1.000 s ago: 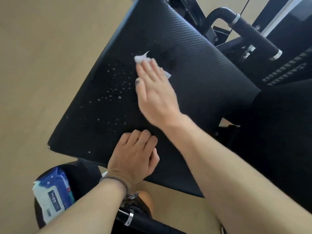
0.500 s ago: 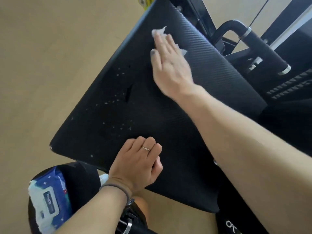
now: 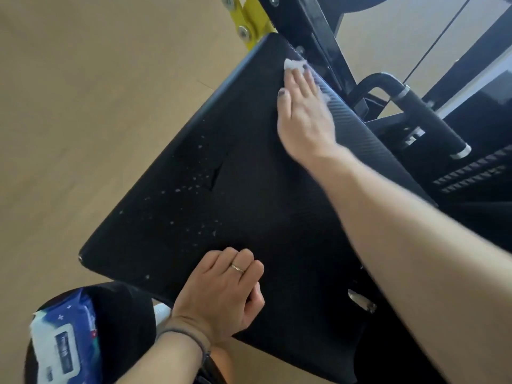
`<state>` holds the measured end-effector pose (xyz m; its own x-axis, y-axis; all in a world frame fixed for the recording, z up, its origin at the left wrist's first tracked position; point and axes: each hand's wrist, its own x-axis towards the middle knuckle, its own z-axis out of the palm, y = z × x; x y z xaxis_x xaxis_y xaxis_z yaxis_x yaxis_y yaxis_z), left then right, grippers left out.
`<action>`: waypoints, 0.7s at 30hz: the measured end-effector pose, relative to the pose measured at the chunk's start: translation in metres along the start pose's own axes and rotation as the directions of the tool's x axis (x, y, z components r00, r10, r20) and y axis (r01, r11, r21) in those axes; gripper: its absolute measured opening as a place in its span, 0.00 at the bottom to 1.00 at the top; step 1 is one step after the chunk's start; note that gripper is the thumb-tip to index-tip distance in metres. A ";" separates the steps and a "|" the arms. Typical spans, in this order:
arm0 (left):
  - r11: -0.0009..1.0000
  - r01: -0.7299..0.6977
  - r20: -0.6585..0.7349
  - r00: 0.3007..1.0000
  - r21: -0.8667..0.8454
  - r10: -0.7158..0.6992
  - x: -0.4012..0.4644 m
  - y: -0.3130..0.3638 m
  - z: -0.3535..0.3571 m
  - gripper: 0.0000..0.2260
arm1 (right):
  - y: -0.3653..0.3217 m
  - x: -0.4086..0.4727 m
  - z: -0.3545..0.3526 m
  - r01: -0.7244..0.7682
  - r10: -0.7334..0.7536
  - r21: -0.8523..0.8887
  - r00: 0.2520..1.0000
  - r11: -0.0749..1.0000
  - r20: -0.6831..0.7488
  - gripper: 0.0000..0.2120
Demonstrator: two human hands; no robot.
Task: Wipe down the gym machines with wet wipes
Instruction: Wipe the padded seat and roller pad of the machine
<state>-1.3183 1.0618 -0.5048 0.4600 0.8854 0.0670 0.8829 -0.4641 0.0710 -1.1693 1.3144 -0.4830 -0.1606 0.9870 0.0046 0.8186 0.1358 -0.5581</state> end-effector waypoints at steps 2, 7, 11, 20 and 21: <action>1.000 0.005 -0.006 1.000 0.010 -0.005 0.000 0.001 0.000 0.07 | -0.019 -0.051 0.017 0.059 -0.057 0.040 0.998 0.997 -0.032 0.26; 0.999 0.002 -0.026 1.000 0.042 -0.001 0.000 0.002 0.000 0.09 | -0.033 -0.132 0.036 0.293 -0.294 0.029 0.954 0.956 0.056 0.25; 1.000 0.000 -0.019 1.000 0.015 0.000 0.002 0.002 -0.001 0.07 | -0.002 -0.052 0.011 0.137 -0.137 -0.034 0.991 0.990 0.001 0.26; 0.998 -0.006 -0.013 1.000 0.067 0.007 0.001 0.002 -0.002 0.12 | -0.044 -0.158 0.039 0.102 -0.110 0.157 0.993 0.982 0.043 0.26; 0.998 -0.002 0.002 1.000 0.063 0.001 0.001 0.002 -0.003 0.12 | -0.043 -0.170 0.039 0.141 -0.155 0.170 0.985 0.975 0.072 0.26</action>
<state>-1.3166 1.0614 -0.5017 0.4614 0.8848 0.0655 0.8864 -0.4628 0.0077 -1.1987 1.1375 -0.4917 -0.3246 0.9454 0.0313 0.6821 0.2568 -0.6847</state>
